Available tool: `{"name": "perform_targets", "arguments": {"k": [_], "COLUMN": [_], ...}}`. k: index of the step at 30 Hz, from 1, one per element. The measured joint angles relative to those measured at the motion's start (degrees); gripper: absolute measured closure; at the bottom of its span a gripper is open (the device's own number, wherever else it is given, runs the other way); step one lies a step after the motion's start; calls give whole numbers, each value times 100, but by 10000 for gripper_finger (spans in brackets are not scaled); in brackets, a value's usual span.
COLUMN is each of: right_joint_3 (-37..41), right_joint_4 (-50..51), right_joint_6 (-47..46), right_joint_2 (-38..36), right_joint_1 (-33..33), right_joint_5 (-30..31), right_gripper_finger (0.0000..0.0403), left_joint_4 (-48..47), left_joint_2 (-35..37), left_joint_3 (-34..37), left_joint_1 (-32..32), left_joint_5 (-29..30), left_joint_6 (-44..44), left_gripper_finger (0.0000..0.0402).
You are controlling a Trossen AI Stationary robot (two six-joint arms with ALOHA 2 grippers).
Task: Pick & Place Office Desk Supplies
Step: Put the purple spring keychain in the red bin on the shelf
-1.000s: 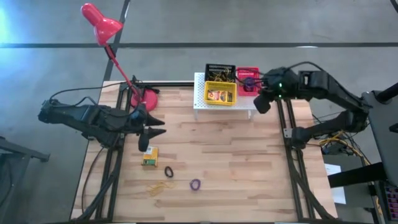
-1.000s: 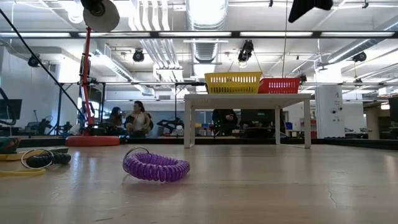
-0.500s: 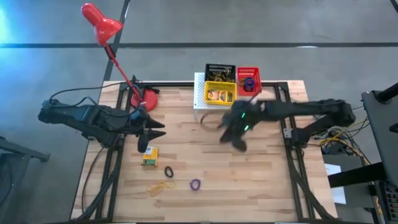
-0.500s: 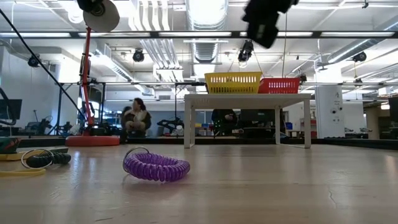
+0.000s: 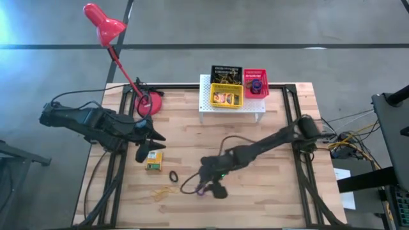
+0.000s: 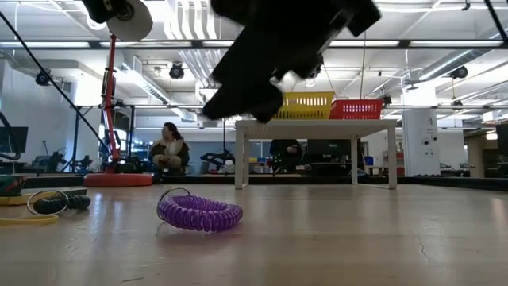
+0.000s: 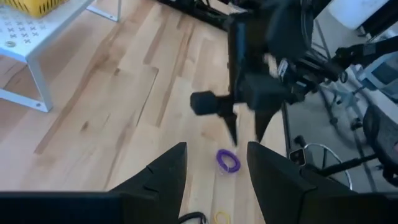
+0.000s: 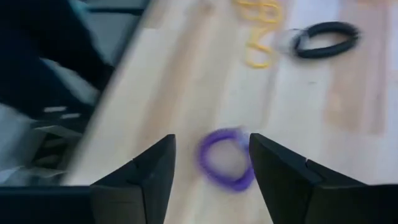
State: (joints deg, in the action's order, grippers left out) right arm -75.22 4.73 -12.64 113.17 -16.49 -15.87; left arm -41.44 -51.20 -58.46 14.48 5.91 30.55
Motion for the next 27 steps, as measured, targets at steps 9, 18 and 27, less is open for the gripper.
{"name": "perform_targets", "arguments": {"k": [9,18,27], "right_joint_3": [-1175,-1240,-1227], "right_joint_4": [672,939,1461], "right_joint_6": [904,970,687], "right_joint_2": [1213,1508,1371], "right_joint_1": [-27,-63,-65], "right_joint_5": [133,140,303], "right_gripper_finger": [204,233,372], "left_joint_4": [-87,-91,-87], "left_joint_2": [0,0,0], "left_joint_3": [0,0,0], "left_joint_1": [0,0,-2], "left_joint_5": [-106,-106,-106], "left_joint_6": [-13,-38,-53], "left_gripper_finger": [229,229,229]}}
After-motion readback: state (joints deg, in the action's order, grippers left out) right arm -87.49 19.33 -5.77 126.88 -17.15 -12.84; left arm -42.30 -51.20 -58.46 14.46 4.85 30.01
